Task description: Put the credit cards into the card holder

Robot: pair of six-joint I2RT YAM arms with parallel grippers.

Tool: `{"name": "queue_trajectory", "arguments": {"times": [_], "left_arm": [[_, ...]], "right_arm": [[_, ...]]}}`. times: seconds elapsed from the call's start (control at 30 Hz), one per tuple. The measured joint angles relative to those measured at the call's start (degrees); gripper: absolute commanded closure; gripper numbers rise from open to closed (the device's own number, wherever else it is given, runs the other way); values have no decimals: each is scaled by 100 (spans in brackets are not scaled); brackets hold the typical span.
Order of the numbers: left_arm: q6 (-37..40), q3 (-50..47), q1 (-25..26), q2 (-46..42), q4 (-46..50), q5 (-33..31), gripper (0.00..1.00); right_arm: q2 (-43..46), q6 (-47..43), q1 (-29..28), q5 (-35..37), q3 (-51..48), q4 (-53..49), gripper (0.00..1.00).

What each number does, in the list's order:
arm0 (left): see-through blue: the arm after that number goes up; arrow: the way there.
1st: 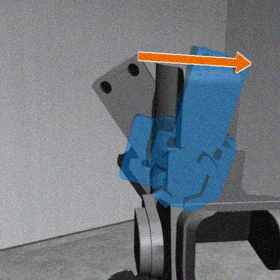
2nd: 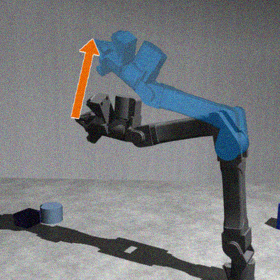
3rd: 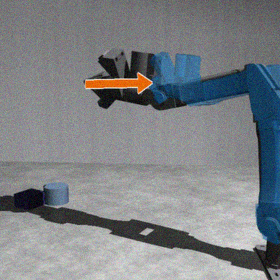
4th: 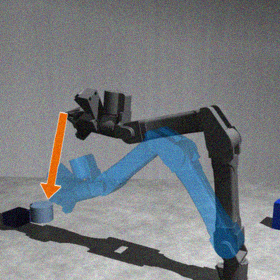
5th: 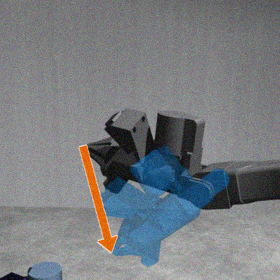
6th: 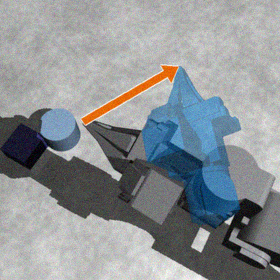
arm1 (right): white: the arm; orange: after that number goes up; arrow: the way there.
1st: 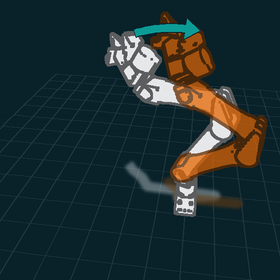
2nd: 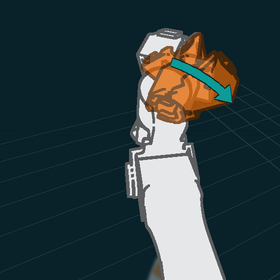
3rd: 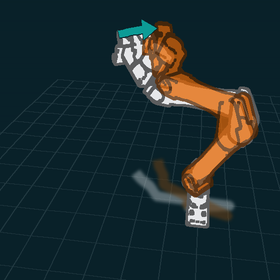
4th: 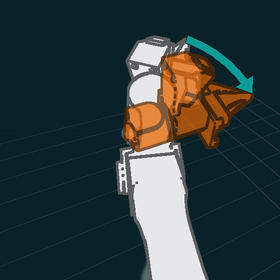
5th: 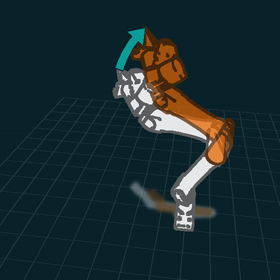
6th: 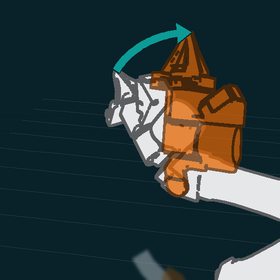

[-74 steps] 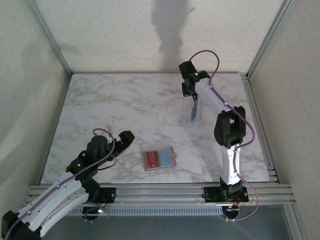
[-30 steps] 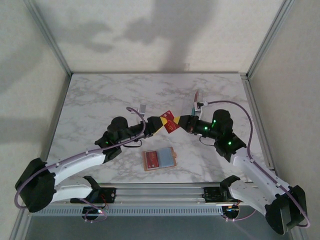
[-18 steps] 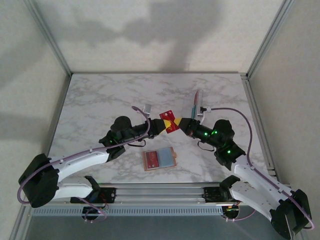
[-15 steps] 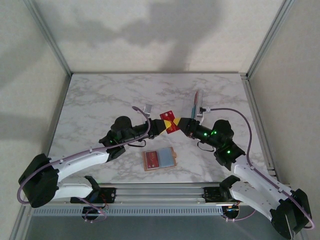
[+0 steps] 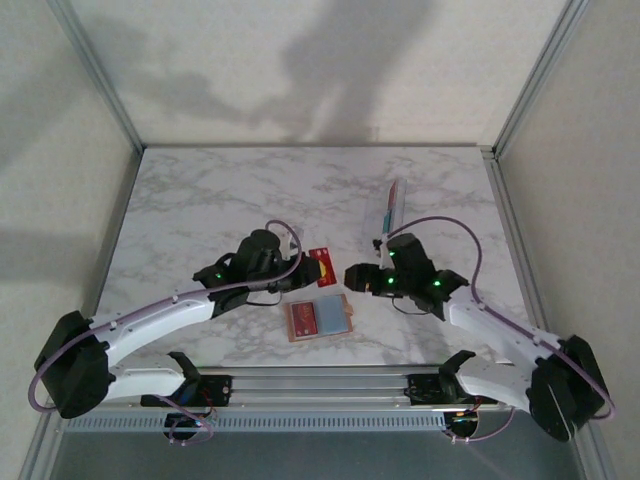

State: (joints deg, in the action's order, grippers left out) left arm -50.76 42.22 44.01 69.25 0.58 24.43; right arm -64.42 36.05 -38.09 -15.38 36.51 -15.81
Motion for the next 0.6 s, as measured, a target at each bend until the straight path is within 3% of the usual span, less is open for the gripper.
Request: {"name": "queue_trajectory", "arguments": {"times": [0.3, 0.6], "left_arm": [[-4, -935, 0, 179, 219, 293, 100], [-22, -1185, 0, 581, -190, 595, 100]], "right_arm": [[-841, -866, -376, 208, 7, -509, 34], [-1235, -1213, -597, 66, 68, -413, 30]]}}
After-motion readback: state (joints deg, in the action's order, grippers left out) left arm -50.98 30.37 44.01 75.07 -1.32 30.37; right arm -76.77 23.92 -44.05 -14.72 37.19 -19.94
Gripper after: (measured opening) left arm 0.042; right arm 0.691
